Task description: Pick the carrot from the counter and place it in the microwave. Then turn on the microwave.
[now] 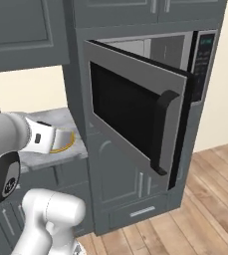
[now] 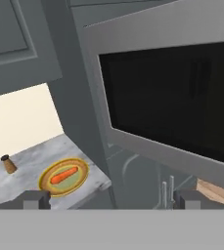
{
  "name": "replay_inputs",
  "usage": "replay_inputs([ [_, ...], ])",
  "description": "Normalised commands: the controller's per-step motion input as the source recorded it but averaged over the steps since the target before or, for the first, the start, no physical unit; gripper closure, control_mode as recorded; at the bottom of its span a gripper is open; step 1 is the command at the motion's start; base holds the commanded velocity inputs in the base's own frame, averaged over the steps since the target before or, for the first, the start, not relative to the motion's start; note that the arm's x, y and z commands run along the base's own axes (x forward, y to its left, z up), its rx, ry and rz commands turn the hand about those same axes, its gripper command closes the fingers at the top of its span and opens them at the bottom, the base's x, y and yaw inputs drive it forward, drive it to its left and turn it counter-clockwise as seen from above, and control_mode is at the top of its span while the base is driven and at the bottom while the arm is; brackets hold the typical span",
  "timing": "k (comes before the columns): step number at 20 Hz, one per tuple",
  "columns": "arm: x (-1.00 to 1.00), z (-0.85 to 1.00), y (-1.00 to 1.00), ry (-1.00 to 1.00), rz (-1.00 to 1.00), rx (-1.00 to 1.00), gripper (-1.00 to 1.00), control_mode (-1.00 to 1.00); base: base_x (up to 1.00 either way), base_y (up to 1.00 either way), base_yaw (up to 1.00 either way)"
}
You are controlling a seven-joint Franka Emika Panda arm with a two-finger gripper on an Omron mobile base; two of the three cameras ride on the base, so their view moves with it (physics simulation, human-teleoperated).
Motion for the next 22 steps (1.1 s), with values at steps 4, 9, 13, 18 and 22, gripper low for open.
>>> replay_inputs([
  [4,0.0,0.0,0.0,0.0,0.0,0.0,-1.0,1.0,0.26,0.43,0.22],
  [9,0.0,0.0,0.0,0.0,0.0,0.0,-1.0,1.0,0.31,0.45,0.19],
  [13,0.0,0.0,0.0,0.0,0.0,0.0,-1.0,1.0,0.32,0.36,0.14],
  [18,0.0,0.0,0.0,0.0,0.0,0.0,-1.0,1.0,0.3,0.35,0.14],
  [22,0.0,0.0,0.0,0.0,0.0,0.0,-1.0,1.0,0.29,0.32,0.14],
])
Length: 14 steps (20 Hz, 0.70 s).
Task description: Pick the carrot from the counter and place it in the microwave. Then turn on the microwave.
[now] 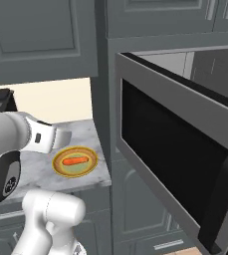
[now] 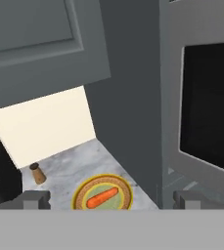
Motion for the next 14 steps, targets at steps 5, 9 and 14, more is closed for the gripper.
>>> replay_inputs([
  [5,0.0,0.0,0.0,0.0,0.0,0.0,-1.0,1.0,0.25,0.3,0.13],
  [9,0.0,0.0,0.0,0.0,0.0,0.0,-1.0,1.0,0.18,0.3,0.11],
  [14,0.0,0.0,0.0,0.0,0.0,0.0,-1.0,1.0,0.04,0.23,0.03],
])
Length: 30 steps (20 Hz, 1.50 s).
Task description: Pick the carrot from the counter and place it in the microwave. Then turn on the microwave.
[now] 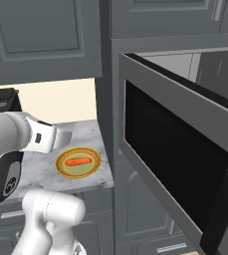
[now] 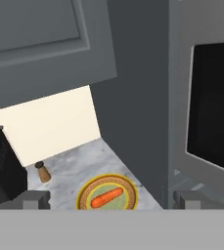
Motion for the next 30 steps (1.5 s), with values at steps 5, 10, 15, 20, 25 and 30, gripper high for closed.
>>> replay_inputs([
  [5,0.0,-0.09,0.07,0.05,0.0,-0.01,-1.0,-1.0,0.0,0.04,0.01],
  [10,0.1,-0.17,0.18,0.12,-0.04,-0.01,-1.0,-1.0,0.0,0.0,0.0],
  [15,0.13,-0.16,0.19,0.01,-0.01,0.0,-1.0,-1.0,0.0,0.0,0.0],
  [20,0.21,-0.14,0.19,0.06,0.0,0.0,-1.0,-1.0,0.0,0.0,0.0],
  [25,0.21,-0.14,0.13,0.12,0.0,0.0,-1.0,-1.0,0.0,0.0,0.0],
  [30,0.18,-0.19,0.05,0.13,0.0,-0.02,-1.0,-1.0,0.0,0.0,0.0],
])
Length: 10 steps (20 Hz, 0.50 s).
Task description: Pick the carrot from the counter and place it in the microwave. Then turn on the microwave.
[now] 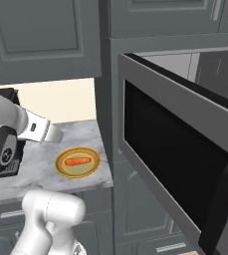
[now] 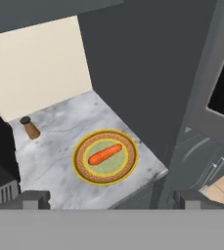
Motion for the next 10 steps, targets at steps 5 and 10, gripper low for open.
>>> replay_inputs([
  [5,0.14,-0.29,0.04,0.07,0.0,-0.05,-1.0,-1.0,0.0,0.0,0.0],
  [10,0.17,-0.26,0.09,0.0,0.0,0.0,-1.0,-1.0,0.0,0.0,0.0],
])
